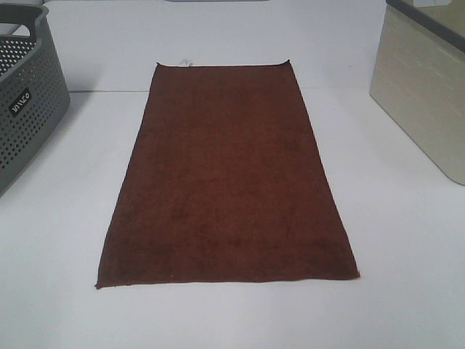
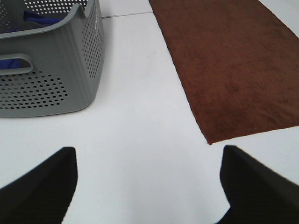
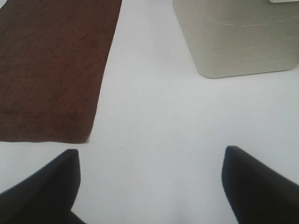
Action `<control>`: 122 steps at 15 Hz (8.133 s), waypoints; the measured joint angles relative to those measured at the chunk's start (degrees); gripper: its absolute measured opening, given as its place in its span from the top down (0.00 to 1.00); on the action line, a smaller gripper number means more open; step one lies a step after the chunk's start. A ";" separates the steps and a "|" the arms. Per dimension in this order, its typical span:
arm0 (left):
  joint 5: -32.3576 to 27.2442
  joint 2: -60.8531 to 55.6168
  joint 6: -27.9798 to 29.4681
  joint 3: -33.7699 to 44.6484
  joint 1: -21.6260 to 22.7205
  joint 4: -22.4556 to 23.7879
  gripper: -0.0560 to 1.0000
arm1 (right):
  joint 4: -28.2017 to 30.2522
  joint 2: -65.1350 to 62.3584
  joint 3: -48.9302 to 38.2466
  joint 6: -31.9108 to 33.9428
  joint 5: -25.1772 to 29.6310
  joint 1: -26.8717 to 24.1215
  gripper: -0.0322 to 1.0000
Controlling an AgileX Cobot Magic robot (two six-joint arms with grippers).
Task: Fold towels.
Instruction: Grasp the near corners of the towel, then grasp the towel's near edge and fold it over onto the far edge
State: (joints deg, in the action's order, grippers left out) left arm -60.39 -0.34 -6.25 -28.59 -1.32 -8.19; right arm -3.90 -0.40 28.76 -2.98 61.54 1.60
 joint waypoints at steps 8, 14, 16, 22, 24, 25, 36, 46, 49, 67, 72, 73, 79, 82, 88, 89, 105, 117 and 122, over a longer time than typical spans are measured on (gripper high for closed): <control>0.00 0.00 0.00 0.00 0.00 0.00 0.20 | 0.00 0.00 0.00 0.00 0.00 0.00 0.21; 0.00 0.00 0.00 0.00 0.00 0.00 0.20 | 0.00 0.00 0.00 0.00 0.00 0.00 0.21; 0.00 0.00 0.00 0.00 0.00 0.00 0.20 | 0.00 0.00 0.00 0.00 0.00 0.00 0.21; 0.00 0.00 0.00 0.00 0.00 0.00 0.20 | 0.00 0.00 0.00 0.00 0.00 0.00 0.21; 0.00 0.00 0.00 0.00 0.00 0.00 0.20 | 0.00 0.00 0.00 0.00 0.00 0.00 0.21; 0.00 0.00 0.00 0.00 0.00 0.00 0.20 | 0.00 0.00 0.00 0.00 0.00 0.00 0.21; 0.00 0.00 0.00 0.00 0.00 0.00 0.20 | 0.00 0.00 0.00 0.00 0.00 0.00 0.21; 0.00 0.00 0.00 0.00 0.00 0.00 0.20 | 0.00 0.00 0.00 0.00 0.00 0.00 0.21; 0.00 0.00 0.00 0.00 0.00 0.00 0.20 | 0.00 0.00 0.00 0.00 0.00 0.00 0.21; 21.66 13.52 0.06 0.34 0.00 -2.06 0.24 | -0.52 14.61 1.32 0.00 -7.51 0.00 0.23; 29.91 38.90 0.06 1.38 0.00 -19.08 0.25 | -6.19 39.36 1.32 0.00 -11.69 0.00 0.23; 29.97 41.31 -0.17 1.38 0.00 -20.17 0.25 | -7.51 42.00 1.32 0.00 -12.26 0.00 0.23; 31.00 78.90 -19.14 0.46 0.00 -40.97 0.25 | -25.73 71.79 1.38 -15.18 -24.69 0.00 0.23; 31.28 86.57 -31.23 -1.43 0.00 -53.29 0.25 | -34.09 79.64 2.12 -24.12 -26.53 0.00 0.23; 31.68 99.41 -52.83 -2.52 0.00 -73.91 0.25 | -47.78 92.82 6.65 -40.51 -28.19 0.00 0.23; 31.68 100.90 -54.89 -2.58 0.00 -75.63 0.25 | -48.76 94.65 7.10 -42.06 -28.88 0.00 0.23; 29.74 114.59 -58.84 -12.95 -8.08 -81.53 0.94 | -61.99 110.07 12.66 -53.11 -31.80 6.13 0.94; 29.39 99.35 -43.49 -5.16 -8.08 -60.62 0.94 | -48.76 99.18 7.96 -35.47 -25.50 6.13 0.97; 29.16 92.02 -43.20 3.84 -8.08 -60.45 0.94 | -48.76 91.04 -3.84 -35.47 -25.38 6.13 0.97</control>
State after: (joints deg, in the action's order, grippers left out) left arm -31.23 91.67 -49.45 -24.75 -9.40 -68.64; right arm -52.65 90.64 24.92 -38.45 36.15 7.73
